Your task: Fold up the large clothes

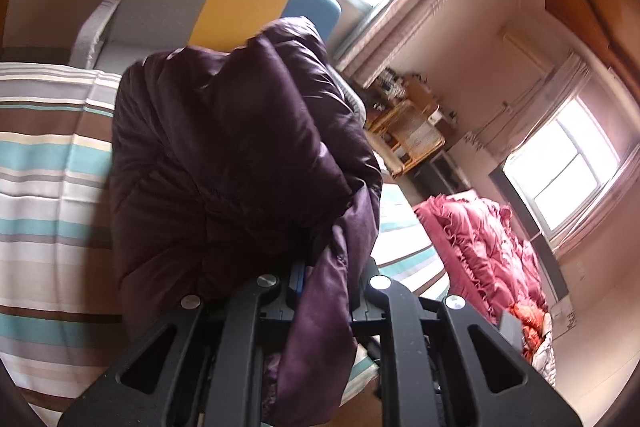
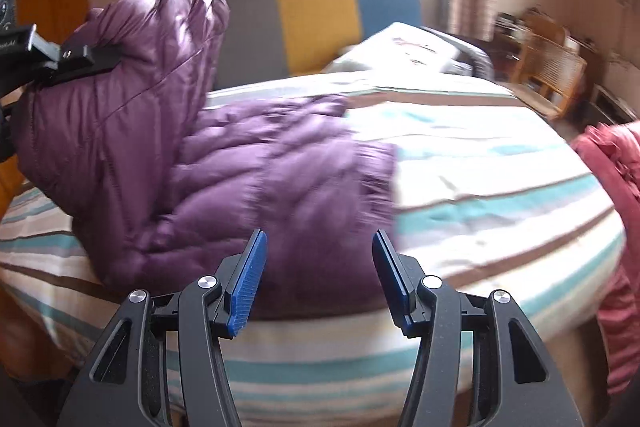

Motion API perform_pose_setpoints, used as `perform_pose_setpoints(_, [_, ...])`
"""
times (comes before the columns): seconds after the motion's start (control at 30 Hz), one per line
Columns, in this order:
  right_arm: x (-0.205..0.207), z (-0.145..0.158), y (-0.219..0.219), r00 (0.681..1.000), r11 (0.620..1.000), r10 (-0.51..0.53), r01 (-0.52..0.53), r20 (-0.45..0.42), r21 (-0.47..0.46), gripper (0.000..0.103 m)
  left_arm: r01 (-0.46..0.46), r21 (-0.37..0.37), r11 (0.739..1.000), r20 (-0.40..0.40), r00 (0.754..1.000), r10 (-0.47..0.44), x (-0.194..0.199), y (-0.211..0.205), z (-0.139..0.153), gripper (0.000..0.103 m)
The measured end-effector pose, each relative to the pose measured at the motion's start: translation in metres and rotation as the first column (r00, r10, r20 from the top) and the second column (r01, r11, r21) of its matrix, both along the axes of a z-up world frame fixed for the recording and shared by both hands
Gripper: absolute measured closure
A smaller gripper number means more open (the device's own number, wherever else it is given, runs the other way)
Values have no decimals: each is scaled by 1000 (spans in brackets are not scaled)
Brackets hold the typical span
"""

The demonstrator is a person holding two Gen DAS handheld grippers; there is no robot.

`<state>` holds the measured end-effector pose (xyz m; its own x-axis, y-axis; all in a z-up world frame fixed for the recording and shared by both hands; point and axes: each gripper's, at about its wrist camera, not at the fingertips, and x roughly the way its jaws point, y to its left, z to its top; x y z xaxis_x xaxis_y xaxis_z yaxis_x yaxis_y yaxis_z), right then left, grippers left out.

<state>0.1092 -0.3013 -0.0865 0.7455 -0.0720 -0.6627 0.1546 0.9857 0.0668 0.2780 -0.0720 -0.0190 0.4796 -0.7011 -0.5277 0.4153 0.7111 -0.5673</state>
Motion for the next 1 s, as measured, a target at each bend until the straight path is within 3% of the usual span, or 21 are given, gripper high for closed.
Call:
perform_pose_setpoints(0.23, [-16, -7, -53, 991, 991, -134, 135, -29, 12, 48, 27, 173, 985, -43, 999, -20, 7, -68, -25, 90])
perform_pose_setpoints(0.4, [-10, -16, -75, 986, 986, -164, 165, -44, 21, 48, 85, 320, 944, -59, 996, -69, 12, -116, -57, 90])
perform_pose_setpoints(0.6, [-9, -23, -90, 981, 982, -185, 186, -61, 24, 48, 118, 428, 896, -48, 993, -108, -2, -153, -89, 90])
perform_pose_setpoints(0.77, [-13, -21, -100, 979, 979, -199, 201, -53, 33, 48, 107, 418, 902, -48, 994, -96, -5, -147, -76, 89])
perform_pose_setpoints(0.83, [-15, -19, -103, 977, 978, -205, 207, -53, 40, 48, 115, 393, 913, -43, 993, -106, -7, -142, -66, 82])
perform_pose_setpoints(0.9, [-17, -17, -105, 976, 976, -210, 213, -49, 53, 48, 132, 339, 931, -31, 991, -129, -12, -131, -50, 57])
perform_pose_setpoints(0.97, [-18, -15, -103, 977, 976, -209, 211, -47, 49, 48, 130, 294, 947, -1, 991, -136, -19, -120, -37, 45])
perform_pose_setpoints(1.0, [-18, -13, -101, 977, 976, -210, 212, -43, 46, 48, 136, 272, 953, 11, 989, -144, -23, -114, -28, 44])
